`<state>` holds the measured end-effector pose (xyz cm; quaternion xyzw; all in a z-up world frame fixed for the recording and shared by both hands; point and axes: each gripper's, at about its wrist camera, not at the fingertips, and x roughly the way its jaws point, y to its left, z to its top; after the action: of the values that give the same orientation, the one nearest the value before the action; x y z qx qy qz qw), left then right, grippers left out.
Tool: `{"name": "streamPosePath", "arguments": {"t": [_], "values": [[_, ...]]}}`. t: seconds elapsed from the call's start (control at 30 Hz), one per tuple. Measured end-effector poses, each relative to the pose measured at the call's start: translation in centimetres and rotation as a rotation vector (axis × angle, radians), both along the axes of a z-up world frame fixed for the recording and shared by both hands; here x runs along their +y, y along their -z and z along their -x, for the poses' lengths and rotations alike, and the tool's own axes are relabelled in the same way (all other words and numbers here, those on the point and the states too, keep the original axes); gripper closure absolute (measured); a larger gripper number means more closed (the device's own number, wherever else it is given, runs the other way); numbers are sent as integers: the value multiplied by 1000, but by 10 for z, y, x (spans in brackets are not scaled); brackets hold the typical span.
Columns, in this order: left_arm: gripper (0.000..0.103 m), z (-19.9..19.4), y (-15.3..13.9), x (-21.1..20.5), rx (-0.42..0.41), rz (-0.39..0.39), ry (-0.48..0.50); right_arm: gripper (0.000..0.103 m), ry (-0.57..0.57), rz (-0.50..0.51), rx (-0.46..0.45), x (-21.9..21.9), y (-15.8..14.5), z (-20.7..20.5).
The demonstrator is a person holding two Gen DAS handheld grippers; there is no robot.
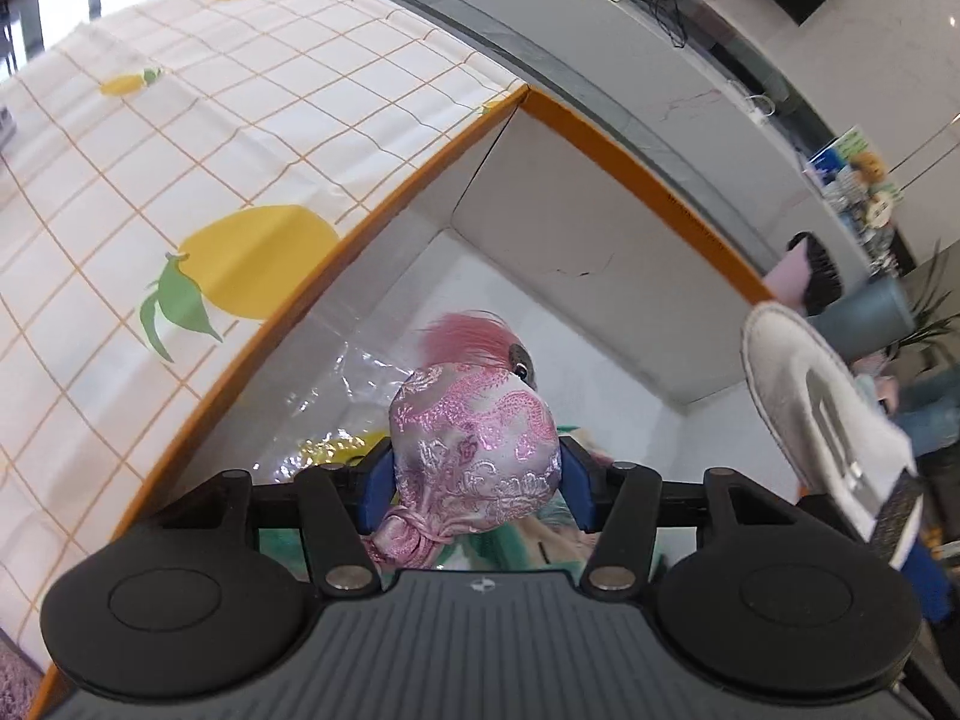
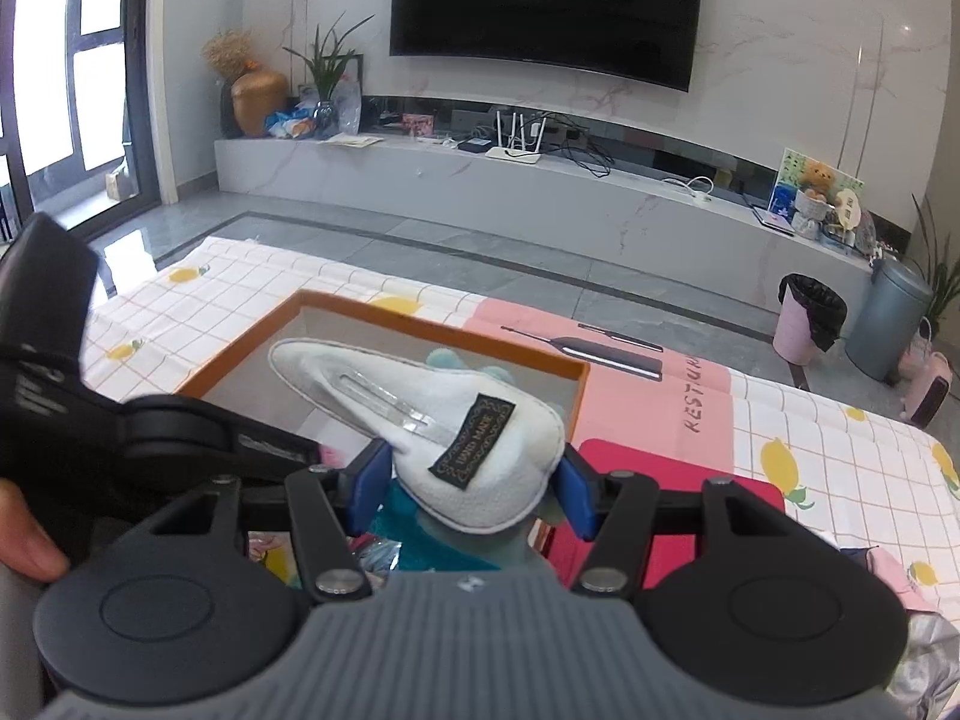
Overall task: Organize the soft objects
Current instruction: 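Open the left tool to drop the pink pouch while the right tool releases the white pouch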
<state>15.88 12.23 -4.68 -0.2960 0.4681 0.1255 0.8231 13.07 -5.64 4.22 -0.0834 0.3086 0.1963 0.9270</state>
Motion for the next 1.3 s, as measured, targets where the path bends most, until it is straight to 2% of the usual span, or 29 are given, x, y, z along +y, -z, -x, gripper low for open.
{"name": "streamPosePath", "arguments": {"t": [0.13, 0.23, 0.4, 0.53, 0.67, 0.73, 0.83, 0.97, 1.03, 1.17, 1.3], "values": [[32, 2, -5, -9, 6, -105, -11, 45, 0, 8, 4, 1, 4, 2], [19, 6, -7, -7, -9, -53, -31, 45, 5, 10, 6, 0, 3, -1], [17, 9, -17, -5, -12, -25, -30, 45, 9, 25, 6, 3, 4, -3], [17, 15, -37, -7, -56, -34, 59, 45, 8, 30, 6, 5, 5, -3], [17, 18, -68, -8, -164, -40, 307, 45, -15, 36, 15, 6, 5, -1], [17, 24, -81, -6, -203, -76, 342, 45, -48, 44, 37, 7, 7, 0], [17, 29, -90, -1, -232, -165, 345, 45, -107, 36, 88, 12, 12, 1], [17, 28, -87, 3, -201, -246, 310, 45, -182, 104, 153, 27, 25, 2], [17, 25, -83, 6, -172, -233, 290, 45, -235, 139, 188, 34, 34, 5], [17, 24, -78, 17, -156, -158, 268, 44, -325, 199, 247, 46, 47, 11], [17, 24, -81, 16, -163, -182, 281, 44, -346, 317, 231, 56, 55, 19]]}}
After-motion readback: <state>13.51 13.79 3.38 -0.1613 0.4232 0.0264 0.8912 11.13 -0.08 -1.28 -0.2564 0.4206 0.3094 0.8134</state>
